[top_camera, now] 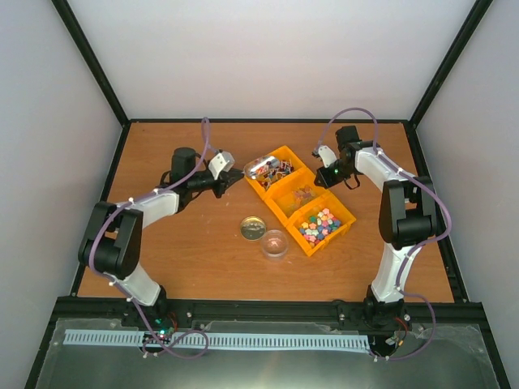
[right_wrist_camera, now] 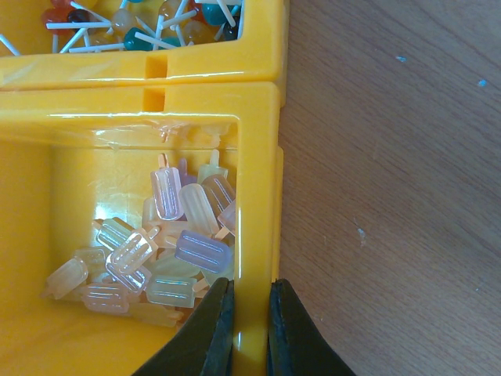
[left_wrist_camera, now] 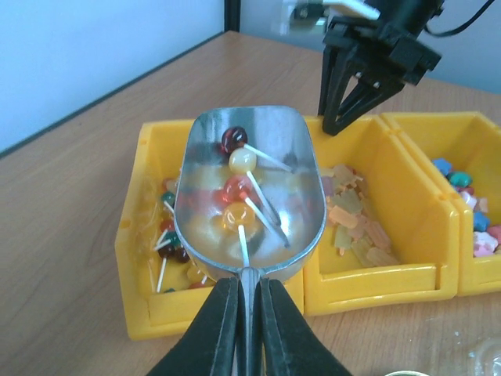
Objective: Pack the candies
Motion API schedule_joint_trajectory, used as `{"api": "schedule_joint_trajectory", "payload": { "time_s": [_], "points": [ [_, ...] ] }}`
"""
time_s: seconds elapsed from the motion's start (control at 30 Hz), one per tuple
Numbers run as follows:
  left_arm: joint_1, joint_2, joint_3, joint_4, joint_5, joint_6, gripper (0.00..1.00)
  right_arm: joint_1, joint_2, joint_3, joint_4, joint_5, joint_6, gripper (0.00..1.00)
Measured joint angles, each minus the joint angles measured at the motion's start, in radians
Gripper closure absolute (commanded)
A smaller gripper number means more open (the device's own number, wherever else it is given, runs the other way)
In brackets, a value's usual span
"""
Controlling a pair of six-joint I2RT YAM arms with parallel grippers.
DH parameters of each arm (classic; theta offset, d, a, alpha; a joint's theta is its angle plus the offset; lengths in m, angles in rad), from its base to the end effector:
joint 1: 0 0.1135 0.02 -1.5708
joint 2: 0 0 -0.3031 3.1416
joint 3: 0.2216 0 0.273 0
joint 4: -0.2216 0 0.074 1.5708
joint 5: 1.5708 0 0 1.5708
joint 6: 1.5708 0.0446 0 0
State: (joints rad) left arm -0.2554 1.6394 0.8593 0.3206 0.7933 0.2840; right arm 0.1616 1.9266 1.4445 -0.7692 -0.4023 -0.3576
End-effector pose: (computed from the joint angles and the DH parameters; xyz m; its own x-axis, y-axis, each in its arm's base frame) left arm 0.3467 -0.1234 0.2245 -0.1891 0.2525 -0.9489 0.8836 0.4652 -0.0523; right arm 0.4172 0.0857 0.2181 -0.7834 -0.4540 -0.4243 -0.5804 0.7787 0.2383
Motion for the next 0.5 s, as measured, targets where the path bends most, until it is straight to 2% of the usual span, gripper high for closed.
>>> {"api": "schedule_joint_trajectory", "payload": {
  "time_s": [0.17,0.47,0.5],
  "points": [
    [0.013,-0.092,0.003,-0.099,0.027,0.052,0.99,-0.002,0.000,-0.001,0.001,-0.002,0.000,0.97],
    [0.025,-0.330,0.039,-0.631,0.076,0.405,0.99,-0.003,0.000,-0.002,0.003,-0.002,0.000,0.97],
    [0.025,-0.339,0.039,-0.654,0.079,0.418,0.99,-0.003,0.000,-0.002,0.003,-0.002,0.000,0.97]
  ]
}}
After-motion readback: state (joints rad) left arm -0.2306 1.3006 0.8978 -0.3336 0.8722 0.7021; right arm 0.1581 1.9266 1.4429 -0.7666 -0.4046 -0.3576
